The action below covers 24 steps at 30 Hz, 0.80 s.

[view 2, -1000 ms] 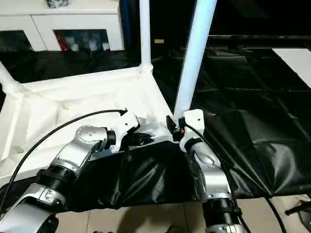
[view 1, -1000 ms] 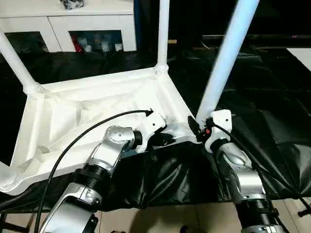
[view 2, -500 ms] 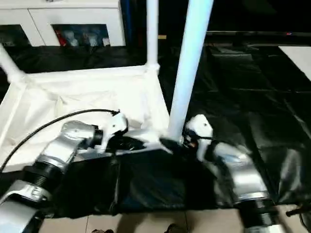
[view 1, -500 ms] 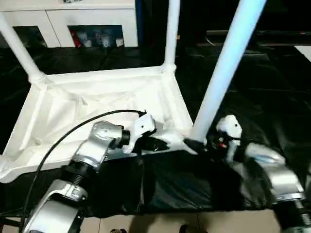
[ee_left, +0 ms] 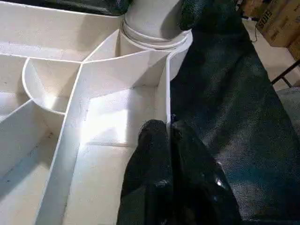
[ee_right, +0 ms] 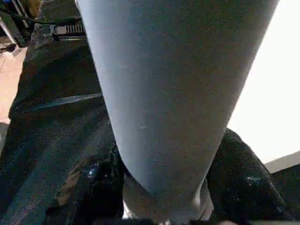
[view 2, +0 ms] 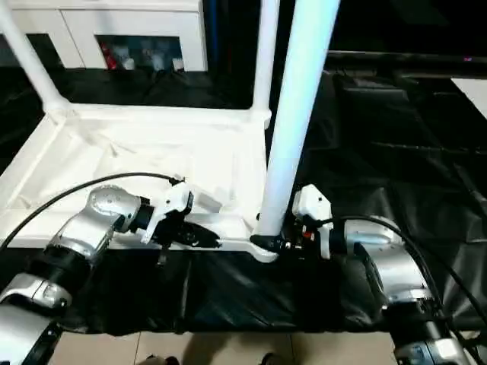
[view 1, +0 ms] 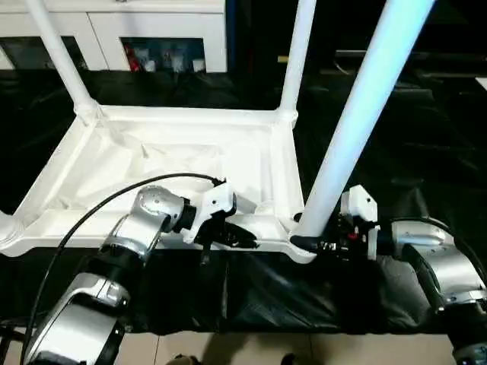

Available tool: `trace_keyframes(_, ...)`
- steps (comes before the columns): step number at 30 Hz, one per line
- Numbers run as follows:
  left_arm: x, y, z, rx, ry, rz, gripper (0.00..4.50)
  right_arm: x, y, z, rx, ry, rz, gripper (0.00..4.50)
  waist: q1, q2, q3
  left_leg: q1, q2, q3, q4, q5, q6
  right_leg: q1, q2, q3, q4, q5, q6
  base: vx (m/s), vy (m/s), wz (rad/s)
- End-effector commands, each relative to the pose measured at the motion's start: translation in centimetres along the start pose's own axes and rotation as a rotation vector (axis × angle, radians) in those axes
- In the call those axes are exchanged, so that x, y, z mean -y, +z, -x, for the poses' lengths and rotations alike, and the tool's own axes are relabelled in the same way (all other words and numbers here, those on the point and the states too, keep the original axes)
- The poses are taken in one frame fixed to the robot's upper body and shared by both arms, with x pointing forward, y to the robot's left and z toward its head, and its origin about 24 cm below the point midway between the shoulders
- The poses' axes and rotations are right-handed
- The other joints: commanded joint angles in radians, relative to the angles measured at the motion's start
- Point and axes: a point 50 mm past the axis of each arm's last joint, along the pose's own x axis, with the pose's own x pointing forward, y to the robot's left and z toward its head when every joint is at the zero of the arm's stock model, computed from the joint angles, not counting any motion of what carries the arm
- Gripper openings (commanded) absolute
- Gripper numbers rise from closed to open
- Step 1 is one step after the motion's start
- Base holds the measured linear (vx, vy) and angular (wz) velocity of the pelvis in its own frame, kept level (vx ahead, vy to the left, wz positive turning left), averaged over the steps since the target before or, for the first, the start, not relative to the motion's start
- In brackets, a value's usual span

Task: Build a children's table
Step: Rotate leg to tighten

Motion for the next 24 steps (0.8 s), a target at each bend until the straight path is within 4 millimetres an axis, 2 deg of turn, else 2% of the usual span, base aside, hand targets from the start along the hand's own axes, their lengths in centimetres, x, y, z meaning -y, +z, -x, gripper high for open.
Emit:
trace_keyframes(1,-0.1,-0.7,-0.5,-0.019,0.027,0.038,0.0,-2.0,-1.6,-1.9,-0.012,0.14,-0.093,2.0,0.001,-0.012,-0.037,0.009,0.025,0.0,-0.059,-0.189,0.075,0.039,-0.029,0.016,-0.046,-0.136,-0.277,0.0,0.0,0.0)
trace_keyframes(5,-0.5,-0.8,-1.0,-0.002,0.116,0.075,0.0,-2.4,-1.9,-2.2,0.05,0.019,-0.164,1.99,0.005,-0.013,-0.033,0.009,0.026,-0.001,-0.063,-0.214,0.065,0.036,-0.031,0.018,-0.053,-0.198,-0.262,0.0,0.0,0.0)
trace_keyframes(6,-0.5,-0.7,-1.3,0.005,0.146,0.085,0.0,-2.4,-2.1,-2.6,0.056,-0.065,-0.182,1.99,0.004,-0.012,-0.031,0.01,0.026,-0.002,-0.068,-0.248,0.052,0.033,-0.032,0.018,-0.06,-0.26,-0.246,0.0,0.0,0.0)
trace_keyframes(7,-0.5,-0.7,-1.3,0.005,0.146,0.085,0.0,-2.4,-2.1,-2.6,0.056,-0.065,-0.182,1.99,0.002,-0.013,-0.029,0.011,0.027,-0.003,-0.07,-0.264,0.043,0.03,-0.033,0.02,-0.063,-0.288,-0.237,0.0,0.0,0.0)
trace_keyframes(8,-0.5,-0.6,-1.6,0.01,0.166,0.091,0.0,-2.4,-2.3,-2.8,0.057,-0.123,-0.193,1.99,-0.003,-0.015,-0.026,0.011,0.024,-0.007,-0.073,-0.3,0.028,0.028,-0.035,0.02,-0.07,-0.355,-0.216,0.0,0.0,0.0)
trace_keyframes(9,-0.6,-0.5,-2.1,0.023,0.198,0.104,0.0,-2.4,-2.5,-3.2,0.073,-0.197,-0.203,1.99,-0.004,-0.012,-0.024,0.013,0.024,-0.012,-0.078,-0.333,0.011,0.024,-0.036,0.021,-0.076,-0.429,-0.187,0.0,0.0,0.0)
trace_keyframes(10,-0.6,-0.5,-2.1,0.023,0.198,0.104,0.0,-2.4,-2.5,-3.2,0.073,-0.197,-0.203,1.99,-0.007,-0.013,-0.022,0.015,0.025,-0.012,-0.079,-0.353,0.004,0.019,-0.036,0.022,-0.081,-0.459,-0.178,0.0,0.0,0.0)
trace_keyframes(11,-0.4,-0.2,-3.2,0.041,0.227,0.12,0.0,-2.2,-2.7,-3.9,0.095,-0.313,-0.24,1.99,-0.01,-0.014,-0.021,0.016,0.024,-0.017,-0.082,-0.387,-0.005,0.017,-0.036,0.021,-0.086,-0.518,-0.153,0.0,0.0,0.0)
trace_keyframes(12,0.0,0.4,-5.0,0.064,0.259,0.137,0.0,-1.8,-2.9,-5.3,0.123,-0.47,-0.299,1.98,-0.015,-0.01,-0.018,0.017,0.025,-0.019,-0.087,-0.41,-0.023,0.008,-0.038,0.022,-0.091,-0.549,-0.139,0.0,0.0,0.0)
trace_keyframes(13,0.0,0.4,-5.0,0.064,0.259,0.137,0.0,-1.8,-2.9,-5.3,0.123,-0.47,-0.299,1.98,-0.018,-0.01,-0.018,0.018,0.025,-0.023,-0.087,-0.423,-0.033,0.007,-0.038,0.02,-0.092,-0.57,-0.129,0.0,0.0,0.0)
trace_keyframes(14,0.2,0.8,-6.0,0.079,0.272,0.146,0.0,-1.5,-3.0,-6.0,0.128,-0.557,-0.345,1.98,-0.021,-0.014,-0.015,0.017,0.022,-0.027,-0.09,-0.441,-0.037,0.008,-0.037,0.016,-0.095,-0.604,-0.111,0.0,0.0,0.0)
trace_keyframes(15,0.4,1.1,-6.8,0.089,0.282,0.153,0.0,-1.2,-2.8,-6.8,0.146,-0.614,-0.375,1.98,-0.032,-0.003,-0.015,0.017,0.019,-0.034,-0.094,-0.474,-0.049,0.007,-0.036,0.013,-0.098,-0.624,-0.088,0.0,0.0,0.0)
trace_keyframes(17,0.7,1.6,-8.0,0.098,0.286,0.159,0.0,-0.6,-2.5,-8.1,0.152,-0.718,-0.434,1.98,-0.044,0.001,-0.013,0.021,0.015,-0.039,-0.094,-0.511,-0.047,0.003,-0.033,0.011,-0.105,-0.631,-0.078,0.0,0.0,0.0)
trace_keyframes(18,0.8,1.8,-8.5,0.095,0.295,0.156,0.0,-0.5,-2.3,-8.8,0.144,-0.744,-0.438,1.98,-0.054,-0.001,-0.013,0.022,0.011,-0.042,-0.095,-0.536,-0.043,0.003,-0.031,0.007,-0.111,-0.643,-0.069,0.0,0.0,0.0)
trace_keyframes(20,0.9,1.8,-8.9,0.086,0.293,0.144,0.0,-0.4,-1.8,-9.3,0.135,-0.745,-0.407,1.98,-0.061,0.0,-0.014,0.016,0.01,-0.045,-0.098,-0.535,-0.04,0.007,-0.031,0.007,-0.111,-0.626,-0.067,0.0,0.0,0.0)
trace_keyframes(22,0.9,1.8,-9.1,0.073,0.296,0.132,0.0,-0.3,-0.9,-10.0,0.155,-0.744,-0.365,1.98,-0.064,0.006,-0.016,0.022,0.008,-0.045,-0.096,-0.548,-0.032,0.002,-0.03,0.01,-0.115,-0.609,-0.068,0.0,0.0,0.0)
trace_keyframes(24,0.8,1.5,-8.6,0.06,0.293,0.122,0.0,-0.2,-0.7,-9.6,0.172,-0.742,-0.336,2.54,-0.064,0.005,-0.017,0.02,0.009,-0.044,-0.096,-0.548,-0.026,0.003,-0.028,0.012,-0.113,-0.576,-0.08,0.0,0.0,0.0)
